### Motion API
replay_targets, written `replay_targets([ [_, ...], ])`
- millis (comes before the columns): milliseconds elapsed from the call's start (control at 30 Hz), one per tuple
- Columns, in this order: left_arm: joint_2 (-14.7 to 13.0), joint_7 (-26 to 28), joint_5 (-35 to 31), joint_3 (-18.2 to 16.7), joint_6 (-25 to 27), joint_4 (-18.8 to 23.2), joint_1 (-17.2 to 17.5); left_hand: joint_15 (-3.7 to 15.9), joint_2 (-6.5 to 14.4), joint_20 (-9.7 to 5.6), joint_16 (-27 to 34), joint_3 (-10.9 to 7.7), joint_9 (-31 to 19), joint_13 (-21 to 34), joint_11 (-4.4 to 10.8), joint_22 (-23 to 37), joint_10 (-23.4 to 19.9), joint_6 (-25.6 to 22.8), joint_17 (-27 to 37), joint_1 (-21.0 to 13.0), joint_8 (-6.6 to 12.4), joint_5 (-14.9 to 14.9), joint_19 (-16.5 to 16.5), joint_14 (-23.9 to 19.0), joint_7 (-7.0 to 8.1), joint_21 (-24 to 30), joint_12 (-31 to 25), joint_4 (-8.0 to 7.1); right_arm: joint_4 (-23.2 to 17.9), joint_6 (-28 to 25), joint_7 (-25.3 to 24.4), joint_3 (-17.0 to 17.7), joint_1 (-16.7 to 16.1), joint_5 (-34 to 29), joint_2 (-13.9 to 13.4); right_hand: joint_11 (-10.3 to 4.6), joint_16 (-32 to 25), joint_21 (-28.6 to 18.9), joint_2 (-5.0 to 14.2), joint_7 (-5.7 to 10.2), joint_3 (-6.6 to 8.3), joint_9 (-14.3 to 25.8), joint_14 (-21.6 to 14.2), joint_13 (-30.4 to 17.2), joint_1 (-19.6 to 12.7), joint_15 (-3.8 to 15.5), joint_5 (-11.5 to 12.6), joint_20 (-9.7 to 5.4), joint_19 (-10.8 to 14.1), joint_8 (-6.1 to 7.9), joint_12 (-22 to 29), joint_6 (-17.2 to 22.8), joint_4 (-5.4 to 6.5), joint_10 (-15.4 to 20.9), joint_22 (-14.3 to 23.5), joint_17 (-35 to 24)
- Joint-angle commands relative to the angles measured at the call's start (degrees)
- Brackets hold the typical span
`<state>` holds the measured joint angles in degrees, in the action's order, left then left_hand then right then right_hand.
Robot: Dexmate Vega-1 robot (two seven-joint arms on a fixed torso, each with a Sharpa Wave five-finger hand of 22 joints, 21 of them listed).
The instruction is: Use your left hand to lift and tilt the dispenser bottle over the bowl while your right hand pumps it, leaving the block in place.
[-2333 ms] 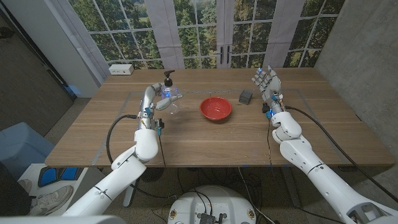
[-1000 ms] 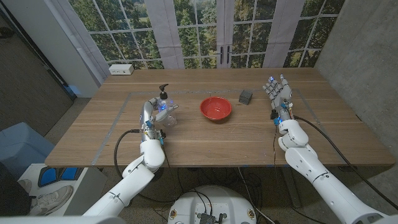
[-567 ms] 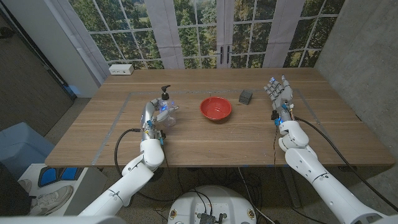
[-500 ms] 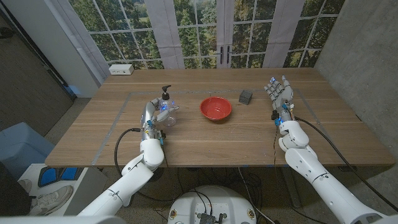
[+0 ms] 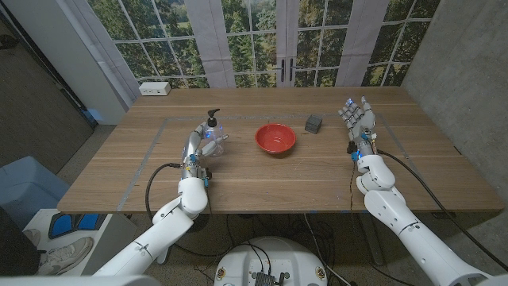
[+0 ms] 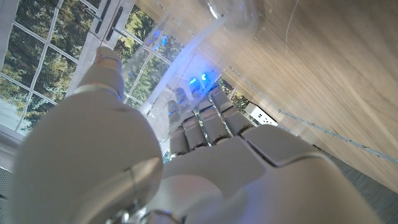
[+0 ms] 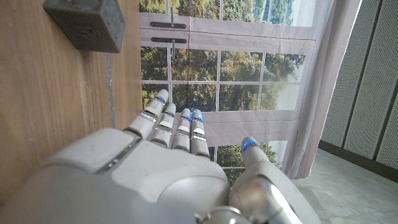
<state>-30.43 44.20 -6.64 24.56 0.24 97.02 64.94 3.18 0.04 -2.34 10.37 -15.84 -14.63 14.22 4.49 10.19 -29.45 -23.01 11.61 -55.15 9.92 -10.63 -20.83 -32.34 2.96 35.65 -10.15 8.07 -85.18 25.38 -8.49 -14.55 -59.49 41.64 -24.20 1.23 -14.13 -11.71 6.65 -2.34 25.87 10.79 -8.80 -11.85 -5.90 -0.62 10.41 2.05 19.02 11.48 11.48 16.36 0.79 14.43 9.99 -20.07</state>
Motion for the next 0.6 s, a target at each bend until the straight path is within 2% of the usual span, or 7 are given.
replay_targets([
  [33,-2.66,-4.83,2.06,-0.15,1.96,2.95,0.59,2.97,1.04,1.16,-0.07,1.64,0.98,-0.32,-0.56,0.15,7.01,6.72,-0.05,1.22,-0.18,-0.03,3.15,5.92,-0.06,-1.9,0.2,-0.01,-0.66,0.63,-0.1,0.26,-0.65,-0.22,-0.03,0.38,-0.36,-0.01,1.92,-0.13,-0.15,0.13,-0.11,-0.19,0.11,-0.56,-0.2,0.44,0.11,-0.06,0.33,0.22,-0.2,-0.14,0.2,-0.2],
  [67,-2.92,-5.32,2.25,-0.15,2.2,3.24,0.61,2.0,0.53,1.36,0.01,2.31,1.49,-0.52,-1.7,0.15,9.85,9.28,-0.21,2.6,-0.01,0.08,4.95,8.44,0.21,-3.05,0.06,-0.13,-0.62,0.73,-0.1,0.25,-0.65,-0.25,0.02,0.42,-0.36,-0.01,1.92,-0.19,-0.15,0.13,-0.11,-0.19,0.11,-0.56,-0.2,0.45,0.12,-0.05,0.33,0.24,-0.2,-0.14,0.2,-0.2],
  [133,-3.17,-5.96,2.9,-0.3,1.61,3.31,0.71,0.43,0.04,2.17,-0.15,3.02,2.13,-0.83,-2.31,0.12,14.25,13.39,-0.45,4.31,-0.09,0.19,7.53,12.2,0.21,-4.74,0.09,-0.27,-0.72,0.71,-0.16,0.25,-0.7,-0.29,0.01,0.41,-0.37,0.01,1.89,-0.14,-0.17,0.13,-0.12,-0.19,0.12,-0.59,-0.2,0.5,0.06,-0.06,0.33,0.22,-0.2,-0.14,0.2,-0.2],
  [233,-3.19,-5.29,2.28,-0.23,1.6,3.38,0.81,-0.94,-0.88,2.71,-0.14,4.1,2.98,-1.35,-2.86,0.11,20.61,18.7,-0.84,6.98,0.11,0.38,10.67,16.84,0.25,-7.17,0.13,-0.38,-0.86,0.86,-0.17,0.29,-0.76,-0.26,0.08,0.46,-0.37,0.02,1.86,-0.11,-0.19,0.13,-0.14,-0.19,0.14,-0.64,-0.2,0.52,0.06,-0.08,0.33,0.19,-0.21,-0.13,0.2,-0.19],
  [367,-4.76,-8.01,3.47,-0.49,1.77,4.5,0.98,-3.43,-1.05,3.55,-0.33,4.66,3.59,-1.99,-3.6,0.11,28.36,24.72,-1.01,9.37,0.18,0.48,15.15,23.06,0.9,-10.48,0.1,-0.44,-1.15,0.97,-0.39,0.29,-0.82,-0.58,0.02,0.42,-0.36,0.03,1.82,-0.1,-0.22,0.13,-0.12,-0.2,0.16,-0.67,-0.2,0.57,0.02,-0.08,0.34,0.19,-0.22,-0.11,0.2,-0.19],
  [467,-5.5,-10.01,5.15,-0.93,-0.51,4.32,1.0,-4.92,-1.41,4.22,-0.44,5.15,3.85,-2.47,-4.51,0.15,34.92,30.63,-1.06,11.89,0.32,0.62,18.92,30.16,2.2,-13.67,-0.1,-0.47,-1.11,1.06,-0.28,0.18,-0.8,-0.87,-0.08,0.49,-0.35,0.02,1.78,-0.16,-0.26,0.13,-0.1,-0.2,0.22,-0.73,-0.21,0.58,0.05,-0.08,0.35,0.17,-0.22,-0.1,0.21,-0.2],
  [600,-6.82,-13.22,7.44,-1.67,-3.89,4.94,1.07,-6.77,-1.85,5.14,-0.58,6.06,3.93,-2.71,-5.96,0.28,44.04,37.63,-0.96,16.21,0.27,0.5,26.59,39.61,3.27,-18.74,-0.04,-1.04,-1.04,1.3,-0.63,0.11,-0.8,-1.16,0.17,0.42,-0.36,0.02,1.75,-0.16,-0.3,0.13,-0.1,-0.2,0.28,-0.72,-0.21,0.61,0.05,-0.1,0.35,0.12,-0.2,-0.1,0.21,-0.21],
])
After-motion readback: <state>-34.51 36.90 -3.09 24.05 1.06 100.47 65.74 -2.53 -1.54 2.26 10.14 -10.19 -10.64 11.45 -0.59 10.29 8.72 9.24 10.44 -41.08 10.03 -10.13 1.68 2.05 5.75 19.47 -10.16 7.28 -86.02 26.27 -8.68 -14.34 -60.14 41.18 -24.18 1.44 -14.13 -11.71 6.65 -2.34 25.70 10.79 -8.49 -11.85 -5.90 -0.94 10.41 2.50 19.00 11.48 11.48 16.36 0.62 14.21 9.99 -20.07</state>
